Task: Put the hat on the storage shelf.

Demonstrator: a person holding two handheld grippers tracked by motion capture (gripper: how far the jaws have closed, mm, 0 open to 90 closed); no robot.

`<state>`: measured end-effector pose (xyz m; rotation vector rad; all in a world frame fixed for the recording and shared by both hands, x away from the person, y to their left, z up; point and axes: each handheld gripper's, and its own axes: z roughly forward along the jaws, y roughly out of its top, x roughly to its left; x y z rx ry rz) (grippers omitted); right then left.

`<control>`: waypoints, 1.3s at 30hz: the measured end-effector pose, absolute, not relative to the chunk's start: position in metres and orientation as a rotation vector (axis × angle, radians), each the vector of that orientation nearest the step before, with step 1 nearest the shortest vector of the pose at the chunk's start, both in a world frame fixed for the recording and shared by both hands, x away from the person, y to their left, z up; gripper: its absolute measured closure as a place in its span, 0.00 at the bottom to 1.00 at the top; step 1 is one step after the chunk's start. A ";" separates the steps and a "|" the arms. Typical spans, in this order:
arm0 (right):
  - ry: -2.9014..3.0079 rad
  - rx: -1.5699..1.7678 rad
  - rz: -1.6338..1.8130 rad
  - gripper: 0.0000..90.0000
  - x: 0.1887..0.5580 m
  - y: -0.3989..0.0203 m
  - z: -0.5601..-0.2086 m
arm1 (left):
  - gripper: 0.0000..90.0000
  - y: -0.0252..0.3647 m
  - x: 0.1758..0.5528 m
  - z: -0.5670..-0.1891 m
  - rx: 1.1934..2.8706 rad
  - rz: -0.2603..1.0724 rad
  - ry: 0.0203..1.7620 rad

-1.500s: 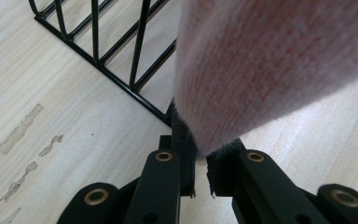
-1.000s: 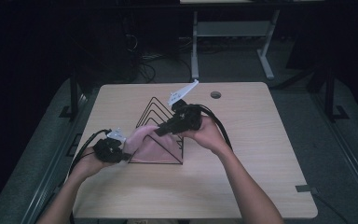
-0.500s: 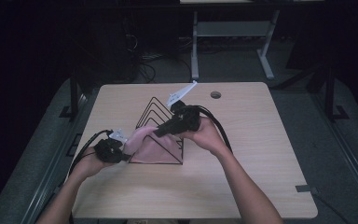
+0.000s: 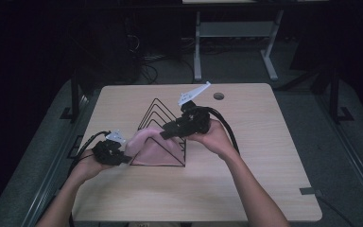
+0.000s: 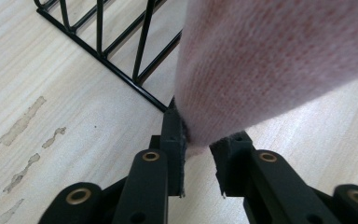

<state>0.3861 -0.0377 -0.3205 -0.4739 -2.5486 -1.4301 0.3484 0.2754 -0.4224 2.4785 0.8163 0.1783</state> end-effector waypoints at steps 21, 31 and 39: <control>-2.587 -0.687 -1.443 0.45 0.381 -0.098 -0.324 | 0.63 0.291 0.339 -0.416 2.441 0.195 0.855; -2.597 -0.808 -1.435 0.38 0.374 -0.128 -0.336 | 0.59 0.293 0.334 -0.419 2.420 0.192 0.861; -2.607 -0.908 -1.425 0.35 0.362 -0.157 -0.349 | 0.56 0.293 0.329 -0.419 2.403 0.187 0.852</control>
